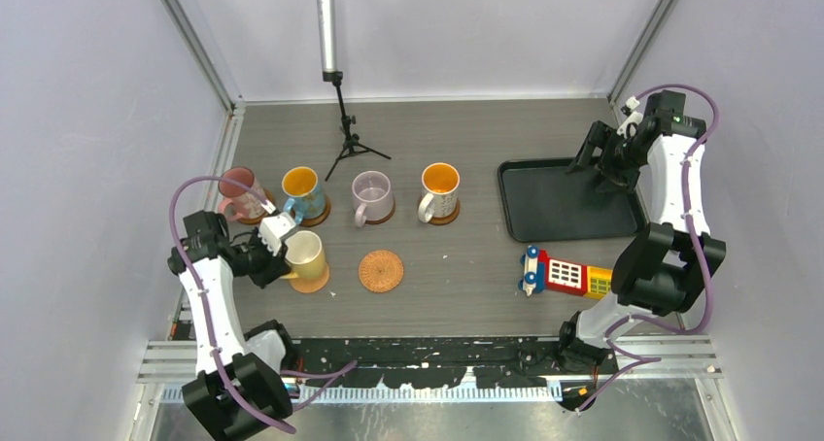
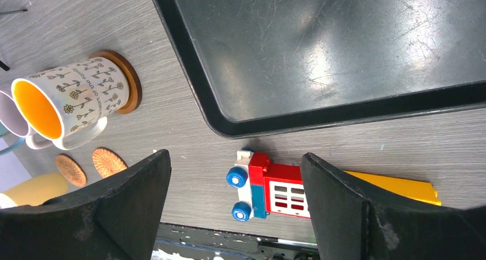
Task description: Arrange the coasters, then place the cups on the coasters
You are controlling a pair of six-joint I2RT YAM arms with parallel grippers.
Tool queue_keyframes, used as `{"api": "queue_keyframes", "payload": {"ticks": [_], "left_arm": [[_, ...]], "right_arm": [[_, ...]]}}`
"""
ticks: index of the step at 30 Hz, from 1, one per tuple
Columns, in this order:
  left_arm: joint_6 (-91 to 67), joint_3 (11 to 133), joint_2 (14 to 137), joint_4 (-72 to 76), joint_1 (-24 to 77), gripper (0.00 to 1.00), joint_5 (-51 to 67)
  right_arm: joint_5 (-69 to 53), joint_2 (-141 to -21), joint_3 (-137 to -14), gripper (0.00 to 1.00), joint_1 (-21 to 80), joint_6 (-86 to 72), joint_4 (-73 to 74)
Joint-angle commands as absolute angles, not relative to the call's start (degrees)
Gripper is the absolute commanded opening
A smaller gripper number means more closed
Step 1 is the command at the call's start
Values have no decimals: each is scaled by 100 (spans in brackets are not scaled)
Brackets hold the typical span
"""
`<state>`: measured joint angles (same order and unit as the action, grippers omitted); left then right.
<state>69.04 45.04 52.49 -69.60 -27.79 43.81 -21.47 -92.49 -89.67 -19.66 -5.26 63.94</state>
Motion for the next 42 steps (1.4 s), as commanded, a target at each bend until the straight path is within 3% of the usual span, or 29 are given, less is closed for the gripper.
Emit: {"api": "queue_keyframes", "payload": {"ticks": [1, 8, 19, 25, 27, 32, 36, 42], "left_arm": [[6396, 4498, 5021, -6268, -2830, 0, 4360], [5648, 4051, 4695, -5715, -2823, 0, 4042], [5747, 3736, 4591, -5517, -2817, 0, 4021], [5842, 3586, 4572, -5506, -2791, 13, 3952], [5885, 3569, 4575, -5567, -2770, 27, 3956], [6137, 3626, 4562, -5955, -2759, 48, 3931], [6243, 3724, 4554, -6265, -2754, 54, 3898], [6681, 3918, 4540, -6904, -2748, 55, 3915]], "right_arm": [[-2074, -8913, -8944, 88, -1942, -440, 6409], [-2083, -8871, -8921, 88, -1944, -459, 6402], [-2083, -8748, -8768, 88, -1943, -454, 6406], [-2076, -8728, -8719, 88, -1947, -455, 6407], [-2074, -8728, -8710, 88, -1947, -462, 6406], [-2066, -8719, -8693, 87, -1944, -460, 6403], [-2052, -8720, -8684, 87, -1943, -452, 6411], [-2077, -8727, -8668, 88, -1943, -442, 6410]]}}
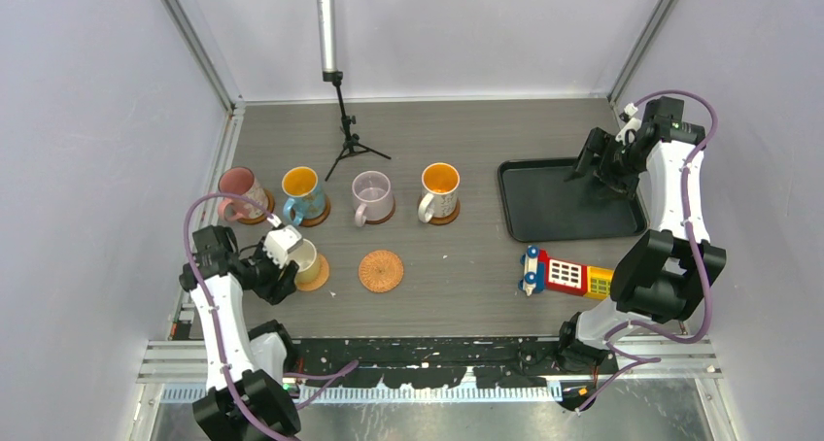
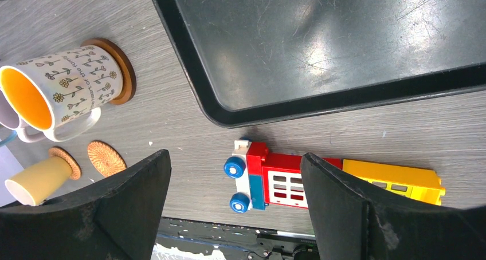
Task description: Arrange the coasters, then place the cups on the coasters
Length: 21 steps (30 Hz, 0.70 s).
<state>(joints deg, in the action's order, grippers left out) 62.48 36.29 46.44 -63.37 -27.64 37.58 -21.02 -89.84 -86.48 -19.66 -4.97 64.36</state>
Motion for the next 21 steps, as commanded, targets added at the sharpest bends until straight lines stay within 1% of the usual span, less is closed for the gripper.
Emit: {"api": "queue_keyframes", "payload": {"ticks": [1, 4, 7, 10, 13, 16, 21], "left_arm": [[6717, 3934, 4528, -6970, -2747, 55, 3930], [6759, 3964, 4527, -7063, -2733, 53, 3985], [6862, 3994, 4527, -7184, -2724, 48, 4019], [6861, 3992, 4527, -7205, -2722, 49, 3981], [6638, 3993, 4548, -7048, -2722, 55, 3866], [6262, 4126, 4574, -6855, -2720, 64, 3772], [6026, 4829, 4682, -7011, -2724, 79, 3834]], "right_arm": [[-2087, -8735, -8659, 88, -1948, -449, 6413], [-2117, -8740, -8625, 88, -1949, -456, 6407], [-2118, -8736, -8626, 88, -1944, -460, 6403], [-2118, -8755, -8647, 87, -1943, -460, 6402], [-2118, -8754, -8666, 88, -1942, -470, 6403], [-2129, -8728, -8666, 87, -1945, -454, 6408], [-2072, -8684, -8754, 87, -1943, -329, 6513]]}}
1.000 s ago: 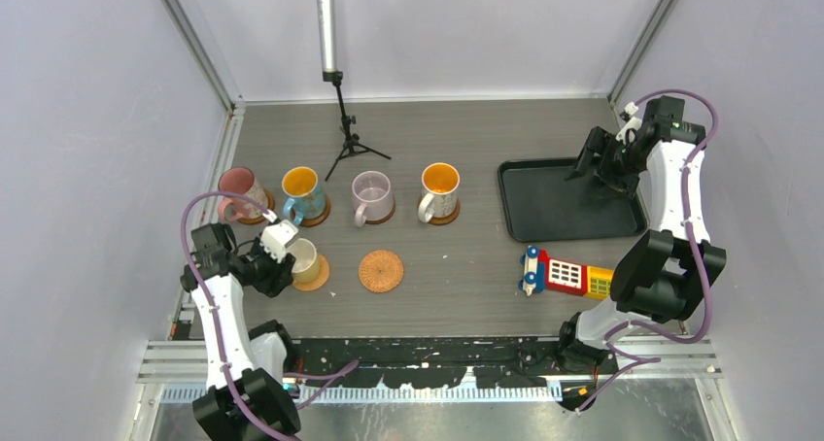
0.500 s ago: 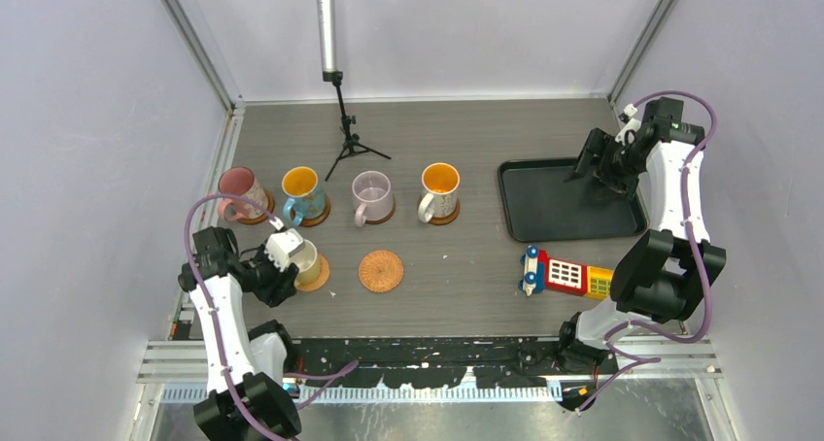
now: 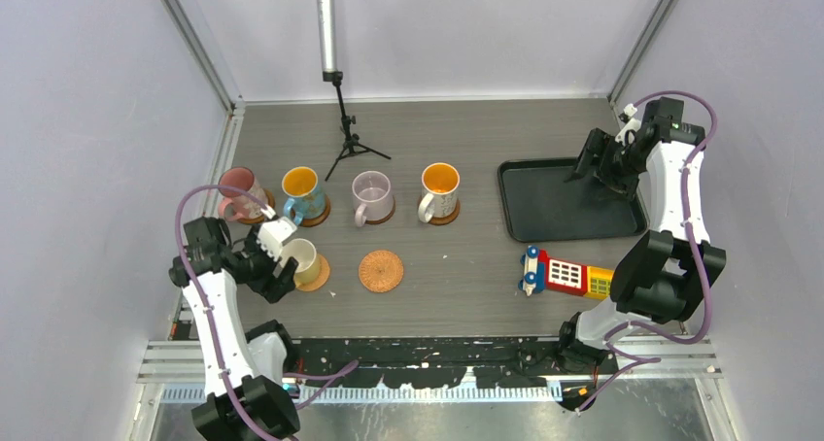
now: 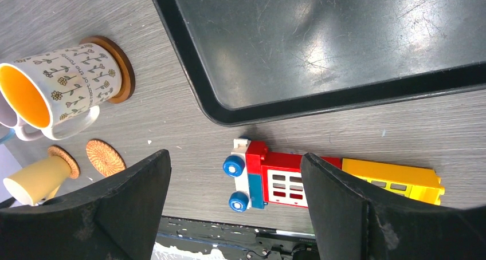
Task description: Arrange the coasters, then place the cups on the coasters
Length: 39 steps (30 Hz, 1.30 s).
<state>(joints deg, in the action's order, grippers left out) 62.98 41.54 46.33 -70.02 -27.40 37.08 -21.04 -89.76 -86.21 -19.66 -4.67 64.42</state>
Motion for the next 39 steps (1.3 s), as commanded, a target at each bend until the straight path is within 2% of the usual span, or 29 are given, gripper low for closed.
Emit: {"api": "queue_keyframes", "payload": {"ticks": [1, 7, 11, 14, 20, 25, 27, 31, 39], "left_arm": [[6021, 5040, 4751, -7085, -2718, 81, 3877], [5083, 6485, 5863, -7317, -2395, 86, 3777], [4081, 7006, 6565, -6913, -1773, 88, 3136], [3550, 7209, 6869, -6668, -1267, 92, 2919], [2812, 7249, 6841, -5918, -284, 94, 2512], [2291, 7495, 6949, -5549, 124, 95, 2385], [2101, 7569, 7022, -5481, 187, 95, 2376], [1910, 7536, 6971, -5335, 197, 95, 2366], [1679, 7369, 6829, -5148, 205, 95, 2326]], "right_arm": [[-2026, -8676, -8779, 88, -1944, -306, 6539], [-1324, -8664, -8904, 89, -1951, -184, 6536], [-888, -8764, -9055, 92, -2069, -132, 6440], [-1078, -8963, -9347, 95, -2301, -61, 6497], [-1101, -9547, -10110, 95, -2742, -35, 6604], [-667, -10314, -10835, 95, -2751, -182, 6701], [-653, -10566, -11038, 91, -2730, -374, 6734], [-341, -10583, -10721, 87, -2456, -579, 6449], [308, -10981, -10329, 86, -2247, -1209, 5951]]}}
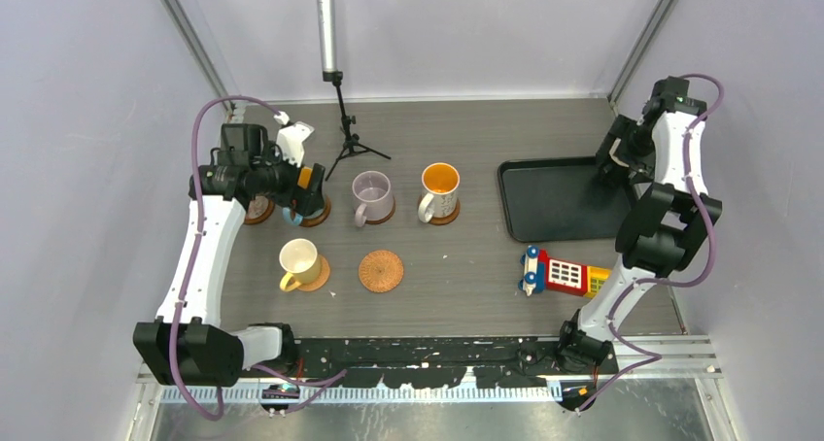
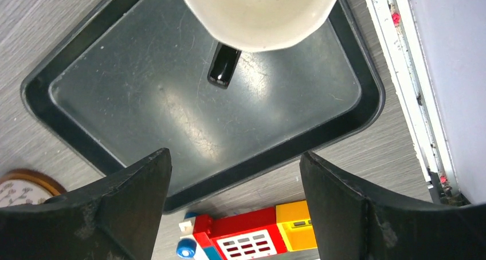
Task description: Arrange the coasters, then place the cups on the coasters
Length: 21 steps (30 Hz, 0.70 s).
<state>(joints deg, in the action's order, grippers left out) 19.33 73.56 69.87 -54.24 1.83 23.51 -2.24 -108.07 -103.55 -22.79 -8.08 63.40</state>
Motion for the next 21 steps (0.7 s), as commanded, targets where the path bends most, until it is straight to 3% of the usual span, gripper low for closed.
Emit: {"api": "queue_keyframes", "payload": {"ticks": [1, 14, 21], "left_arm": [[1673, 7408, 6829, -5154, 210, 94, 2328], [1649, 7500, 6803, -5393, 215, 94, 2177], [1657, 7491, 6798, -5367, 219, 94, 2136]], "right_arm": [[341, -11063, -10335, 85, -2244, -1292, 5887], [703, -11948, -10767, 69, -2040, -1406, 5736], [618, -11841, -10691, 44, -2013, -1415, 5763]]}}
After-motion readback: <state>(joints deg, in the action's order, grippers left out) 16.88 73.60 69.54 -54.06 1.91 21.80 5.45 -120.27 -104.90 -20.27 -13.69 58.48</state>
